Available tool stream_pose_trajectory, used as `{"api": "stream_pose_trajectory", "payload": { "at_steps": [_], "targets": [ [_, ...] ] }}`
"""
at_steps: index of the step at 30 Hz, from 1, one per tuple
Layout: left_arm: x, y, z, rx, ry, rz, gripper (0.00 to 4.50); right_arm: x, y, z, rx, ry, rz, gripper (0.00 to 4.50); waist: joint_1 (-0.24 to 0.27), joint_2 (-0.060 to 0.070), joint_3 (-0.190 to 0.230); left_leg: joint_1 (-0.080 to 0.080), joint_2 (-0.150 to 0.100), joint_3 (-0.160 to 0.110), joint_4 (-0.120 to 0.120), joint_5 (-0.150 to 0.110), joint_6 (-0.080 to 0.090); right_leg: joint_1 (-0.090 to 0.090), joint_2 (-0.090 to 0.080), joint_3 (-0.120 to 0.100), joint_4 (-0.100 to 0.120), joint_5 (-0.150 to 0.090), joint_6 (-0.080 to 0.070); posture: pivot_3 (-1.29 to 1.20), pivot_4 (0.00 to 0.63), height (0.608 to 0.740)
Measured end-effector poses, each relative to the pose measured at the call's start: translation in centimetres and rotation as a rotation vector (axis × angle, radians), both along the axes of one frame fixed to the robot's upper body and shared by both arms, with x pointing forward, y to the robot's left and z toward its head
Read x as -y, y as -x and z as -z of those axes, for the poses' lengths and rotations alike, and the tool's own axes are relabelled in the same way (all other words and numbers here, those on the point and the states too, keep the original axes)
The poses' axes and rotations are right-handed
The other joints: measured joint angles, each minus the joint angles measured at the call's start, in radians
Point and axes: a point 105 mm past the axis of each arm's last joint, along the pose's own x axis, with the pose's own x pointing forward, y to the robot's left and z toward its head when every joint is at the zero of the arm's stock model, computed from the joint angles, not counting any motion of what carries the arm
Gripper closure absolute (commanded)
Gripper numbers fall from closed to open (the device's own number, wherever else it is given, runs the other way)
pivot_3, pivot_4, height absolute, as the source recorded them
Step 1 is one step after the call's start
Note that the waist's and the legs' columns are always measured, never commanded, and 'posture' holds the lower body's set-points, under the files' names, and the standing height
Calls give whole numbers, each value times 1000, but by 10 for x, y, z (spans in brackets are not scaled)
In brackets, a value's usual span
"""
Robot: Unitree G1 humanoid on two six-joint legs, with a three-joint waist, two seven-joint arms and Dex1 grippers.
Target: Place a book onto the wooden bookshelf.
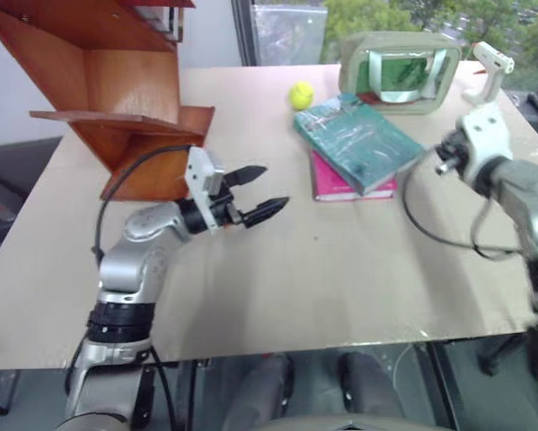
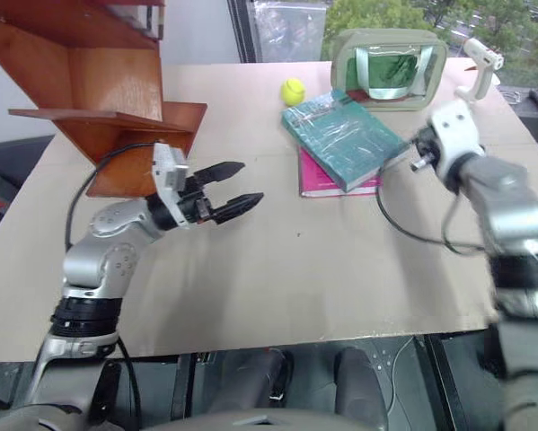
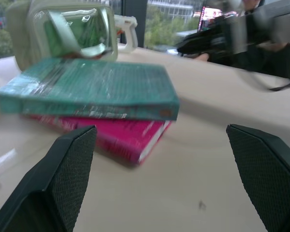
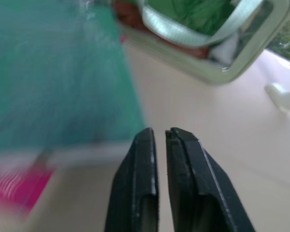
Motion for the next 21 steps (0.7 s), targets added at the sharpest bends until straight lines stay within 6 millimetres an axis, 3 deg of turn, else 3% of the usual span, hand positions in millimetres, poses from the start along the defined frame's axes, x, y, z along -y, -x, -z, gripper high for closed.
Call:
{"api": "stream_pose_trajectory", "payload": {
  "at_steps": [2,6,9,11,21],
  "targets": [
    [-2,0,-1,6,5,-26,0,-6,-21,-6,-20,-23,30,3899,-5,0,0,-1,0,0,-2,0,0,-1,0,0,-2,0,0,0,150,736],
    [-4,2,1,6,16,-61,0,-15,-37,1,-54,-27,66,3899,-10,0,0,-3,-1,-3,-3,0,0,-1,0,-3,-2,0,-1,0,150,736],
    [-4,5,-2,22,17,-75,0,-21,-39,27,-106,-3,71,3899,-15,0,0,-3,-1,-3,-3,0,0,-2,0,-3,-3,0,-1,0,150,736],
    [-5,7,-1,18,16,-83,0,-24,-38,33,-119,16,52,3899,-19,0,0,-2,-1,-3,-2,0,0,-2,1,-2,-3,0,-1,0,150,736],
    [-19,9,2,7,15,-149,0,-60,-38,30,-81,60,-151,3899,-44,1,-1,3,2,-1,-1,3,-6,-3,5,1,6,2,-4,0,150,736]
  ]
}}
